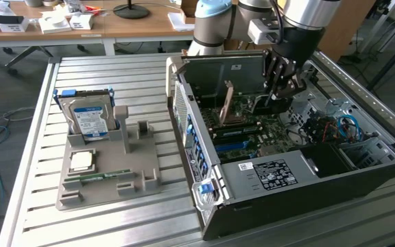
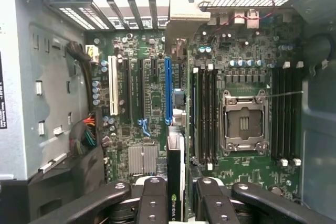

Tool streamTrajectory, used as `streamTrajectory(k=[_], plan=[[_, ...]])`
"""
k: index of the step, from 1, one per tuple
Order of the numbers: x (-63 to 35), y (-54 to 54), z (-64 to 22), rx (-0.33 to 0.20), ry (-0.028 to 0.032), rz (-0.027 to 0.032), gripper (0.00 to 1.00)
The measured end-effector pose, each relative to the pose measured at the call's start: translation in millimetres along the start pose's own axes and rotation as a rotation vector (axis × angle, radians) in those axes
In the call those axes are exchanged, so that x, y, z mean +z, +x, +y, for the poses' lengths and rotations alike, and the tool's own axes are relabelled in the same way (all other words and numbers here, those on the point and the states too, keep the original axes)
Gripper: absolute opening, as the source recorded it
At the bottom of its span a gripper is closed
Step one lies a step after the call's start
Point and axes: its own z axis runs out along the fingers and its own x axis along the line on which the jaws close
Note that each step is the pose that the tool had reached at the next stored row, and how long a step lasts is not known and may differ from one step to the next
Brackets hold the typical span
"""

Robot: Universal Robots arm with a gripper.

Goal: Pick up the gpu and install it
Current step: 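Insert the gpu into the slot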

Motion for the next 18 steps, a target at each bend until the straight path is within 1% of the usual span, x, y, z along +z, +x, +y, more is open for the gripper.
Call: streamTrajectory(k=[11, 18], plan=[[13.8, 0.3, 2.8, 0.000, 0.0000, -0.0001, 0.26], [22.0, 0.5, 3.1, 0.000, 0.0000, 0.0001, 0.26]])
